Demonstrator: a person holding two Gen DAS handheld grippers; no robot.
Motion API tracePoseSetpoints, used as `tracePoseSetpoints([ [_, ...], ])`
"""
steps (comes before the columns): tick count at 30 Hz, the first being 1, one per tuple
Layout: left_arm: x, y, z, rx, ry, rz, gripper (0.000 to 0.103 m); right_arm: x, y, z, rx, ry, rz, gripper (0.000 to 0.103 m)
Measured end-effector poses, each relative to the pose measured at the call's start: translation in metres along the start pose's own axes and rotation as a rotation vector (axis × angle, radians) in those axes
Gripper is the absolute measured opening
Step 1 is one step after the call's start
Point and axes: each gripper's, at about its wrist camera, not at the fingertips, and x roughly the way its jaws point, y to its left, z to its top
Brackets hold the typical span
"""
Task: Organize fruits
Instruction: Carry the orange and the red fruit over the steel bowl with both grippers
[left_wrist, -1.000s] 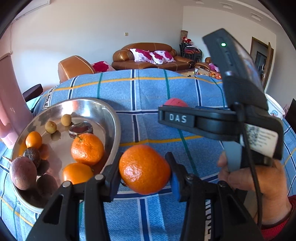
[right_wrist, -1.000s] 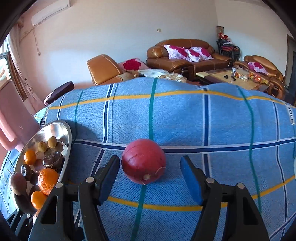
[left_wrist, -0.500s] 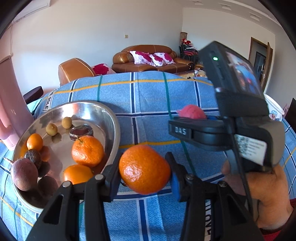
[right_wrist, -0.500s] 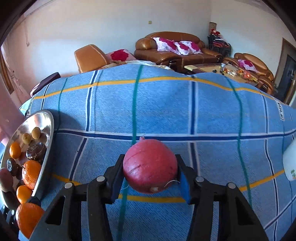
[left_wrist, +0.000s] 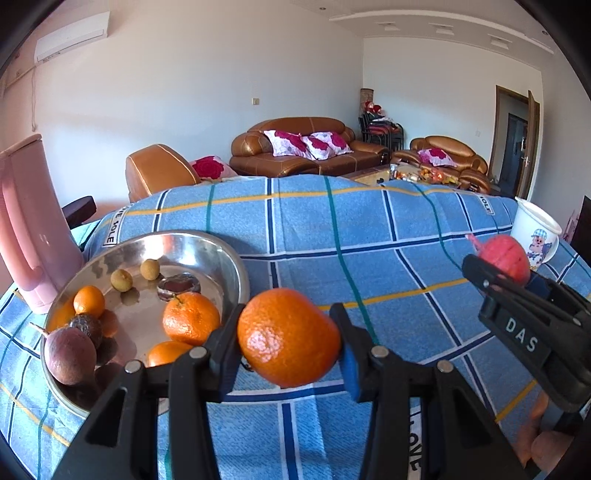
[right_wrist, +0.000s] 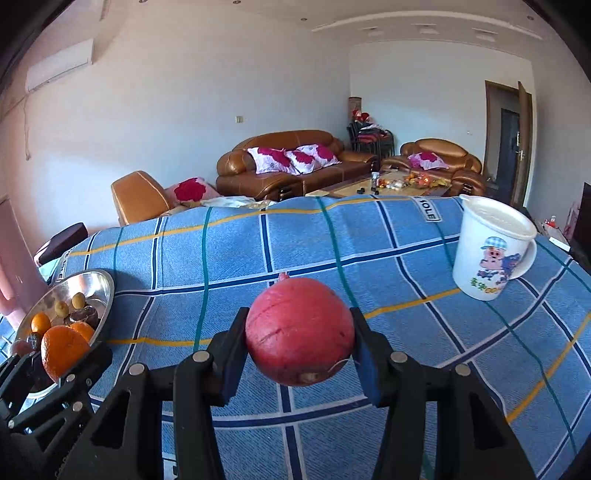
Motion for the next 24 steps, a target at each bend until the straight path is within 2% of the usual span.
tracePoseSetpoints([
  [7, -0.018, -0.001, -0.008, 0.005, -0.038, -0.005, 0.046, -0.028, -0.006, -0.009, 0.012, -0.064, -0.019, 0.053],
  [15, -0.025, 0.004, -0.013, -0.011, -0.038, -0.011, 0.046, -0.048, 0.002, -0.017, -0.029, -0.113, -0.034, 0.053],
  [24, -0.03, 0.009, -0.016, -0.023, -0.049, -0.009, 0.046, -0.055, 0.008, -0.023, -0.038, -0.113, -0.019, 0.053],
])
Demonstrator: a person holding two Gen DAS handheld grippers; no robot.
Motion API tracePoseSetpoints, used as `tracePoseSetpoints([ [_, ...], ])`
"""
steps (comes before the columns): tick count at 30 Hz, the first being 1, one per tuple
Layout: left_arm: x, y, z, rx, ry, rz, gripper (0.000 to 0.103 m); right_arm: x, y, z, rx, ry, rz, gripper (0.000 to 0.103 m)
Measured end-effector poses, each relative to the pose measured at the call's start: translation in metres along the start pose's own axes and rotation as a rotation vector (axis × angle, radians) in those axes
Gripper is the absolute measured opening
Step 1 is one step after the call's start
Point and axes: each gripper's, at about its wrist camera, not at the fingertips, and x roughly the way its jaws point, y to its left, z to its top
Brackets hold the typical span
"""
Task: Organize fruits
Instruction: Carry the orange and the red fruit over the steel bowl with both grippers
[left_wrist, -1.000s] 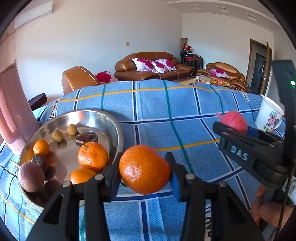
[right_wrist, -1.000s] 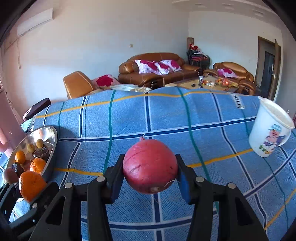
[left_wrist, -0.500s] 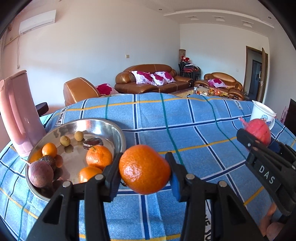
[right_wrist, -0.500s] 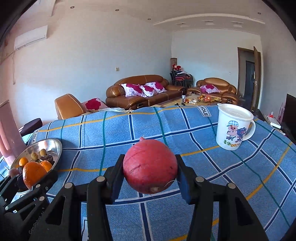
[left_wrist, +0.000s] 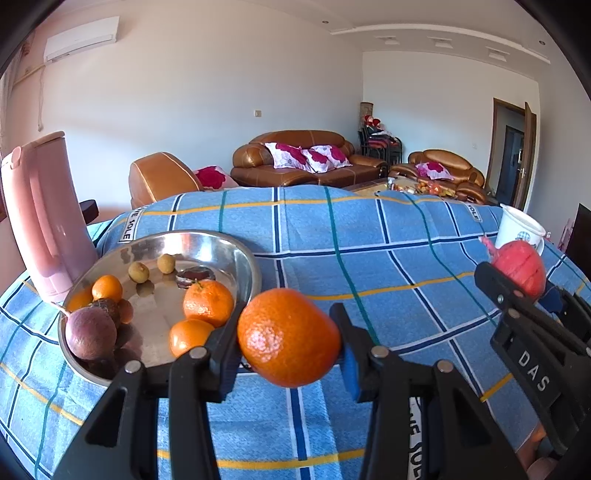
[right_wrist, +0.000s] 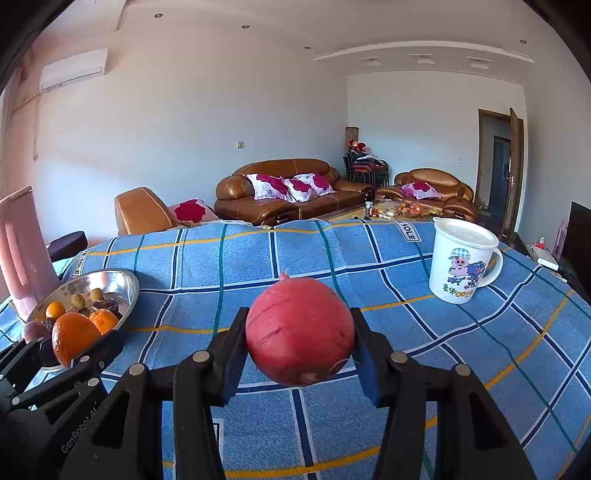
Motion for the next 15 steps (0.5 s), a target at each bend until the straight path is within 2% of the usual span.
tracePoseSetpoints([
  [15, -0.0006, 0.0058, -0.001, -0.012, 0.008, 0.002, 0.046, -0.0061, 0.0097, -0.0015, -0.022, -0.005, 0.016, 0.053],
])
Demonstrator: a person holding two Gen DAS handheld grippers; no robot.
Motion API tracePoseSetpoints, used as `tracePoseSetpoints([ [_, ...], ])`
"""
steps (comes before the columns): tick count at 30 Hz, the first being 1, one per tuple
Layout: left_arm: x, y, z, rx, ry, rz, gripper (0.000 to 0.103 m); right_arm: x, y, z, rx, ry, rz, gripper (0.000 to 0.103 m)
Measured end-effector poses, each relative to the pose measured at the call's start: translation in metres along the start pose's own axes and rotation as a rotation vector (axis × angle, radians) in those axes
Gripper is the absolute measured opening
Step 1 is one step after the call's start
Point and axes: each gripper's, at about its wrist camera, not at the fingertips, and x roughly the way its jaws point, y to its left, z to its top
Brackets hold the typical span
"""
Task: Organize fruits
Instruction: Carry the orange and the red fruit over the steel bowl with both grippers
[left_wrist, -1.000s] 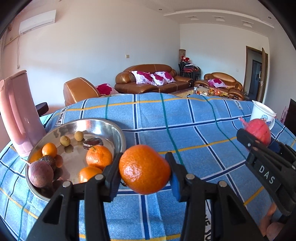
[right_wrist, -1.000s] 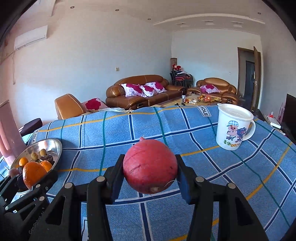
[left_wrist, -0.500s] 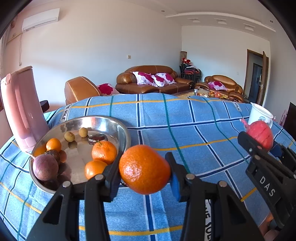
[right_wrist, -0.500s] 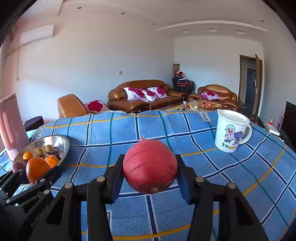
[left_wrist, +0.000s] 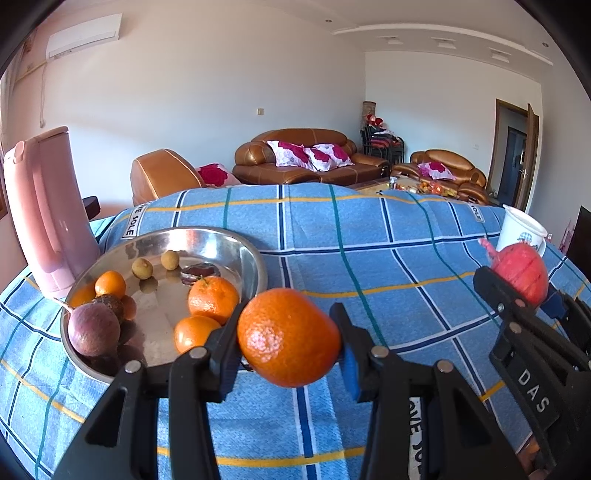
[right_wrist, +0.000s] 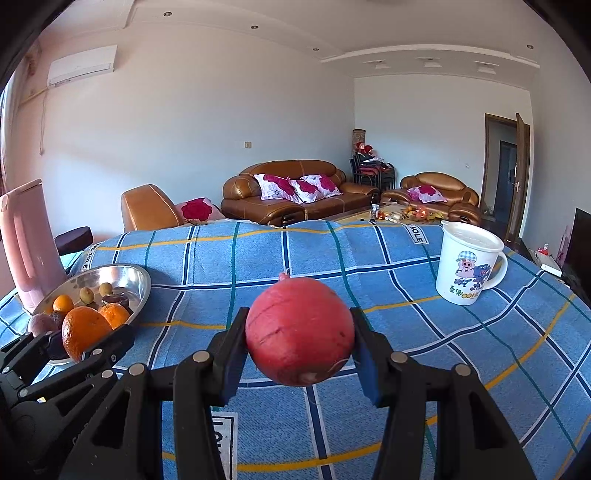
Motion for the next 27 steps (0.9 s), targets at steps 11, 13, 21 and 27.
tracePoseSetpoints([
  [11, 0.0, 0.003, 0.0, -0.006, 0.002, 0.002, 0.046, -0.002, 0.007, 0.0, -0.015, -0.001, 0.007, 0.053],
  [13, 0.0, 0.005, 0.0, -0.009, 0.003, 0.003, 0.046, -0.002, 0.009, 0.0, -0.019, -0.001, 0.01, 0.053],
  [21, -0.002, 0.009, -0.001, -0.007, 0.0, 0.016, 0.046, -0.003, 0.015, 0.0, -0.025, -0.001, 0.025, 0.053],
  [27, -0.004, 0.015, 0.0, -0.01, -0.003, 0.033, 0.046, -0.001, 0.023, 0.001, -0.029, 0.005, 0.045, 0.053],
])
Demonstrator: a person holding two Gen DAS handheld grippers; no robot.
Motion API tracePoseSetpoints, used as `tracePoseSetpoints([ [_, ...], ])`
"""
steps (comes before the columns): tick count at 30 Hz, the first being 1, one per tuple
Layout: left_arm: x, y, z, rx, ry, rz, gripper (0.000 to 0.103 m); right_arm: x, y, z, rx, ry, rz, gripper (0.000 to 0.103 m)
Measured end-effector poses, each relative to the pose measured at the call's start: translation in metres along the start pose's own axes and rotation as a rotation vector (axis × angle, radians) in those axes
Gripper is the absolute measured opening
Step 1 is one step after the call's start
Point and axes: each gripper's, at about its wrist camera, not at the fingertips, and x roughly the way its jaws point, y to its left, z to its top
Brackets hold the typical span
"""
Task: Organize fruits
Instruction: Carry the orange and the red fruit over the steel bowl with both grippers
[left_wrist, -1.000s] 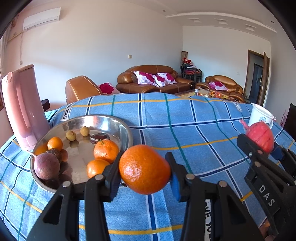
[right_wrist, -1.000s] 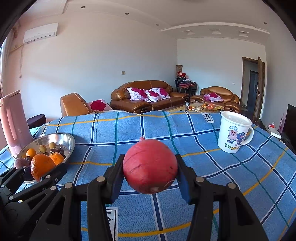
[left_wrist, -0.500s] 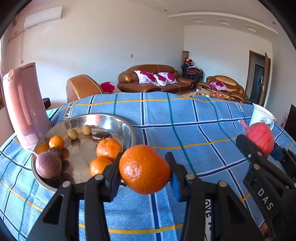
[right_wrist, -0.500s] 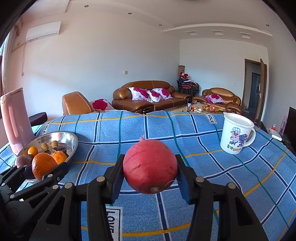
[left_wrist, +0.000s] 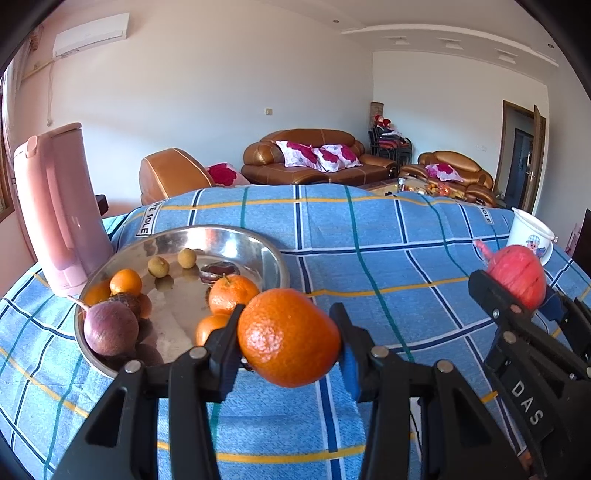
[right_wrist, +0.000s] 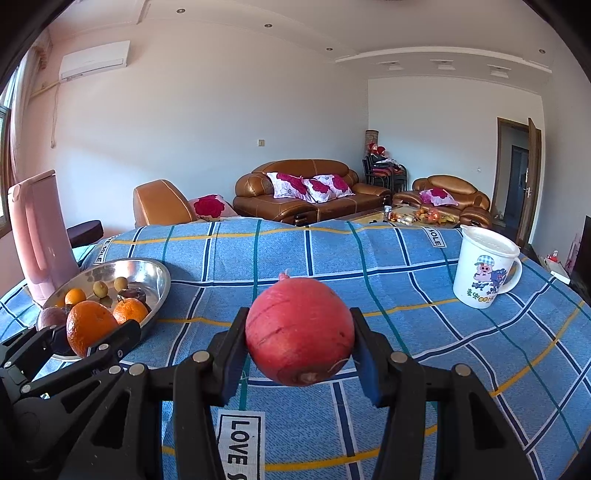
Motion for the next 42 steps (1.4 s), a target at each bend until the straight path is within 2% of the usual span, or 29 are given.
tracePoseSetpoints([
  [12, -0.002, 0.035, 0.005, -0.041, -0.006, 0.051, 0.046, 0.006, 0.021, 0.003, 0.0, 0.008, 0.037, 0.053],
  [34, 0.009, 0.136, 0.014, -0.133, -0.01, 0.183, 0.046, 0.029, 0.1, 0.023, -0.032, -0.013, 0.165, 0.053],
  [42, 0.026, 0.142, 0.022, -0.111, 0.001, 0.224, 0.046, 0.055, 0.126, 0.037, -0.036, -0.004, 0.212, 0.053],
])
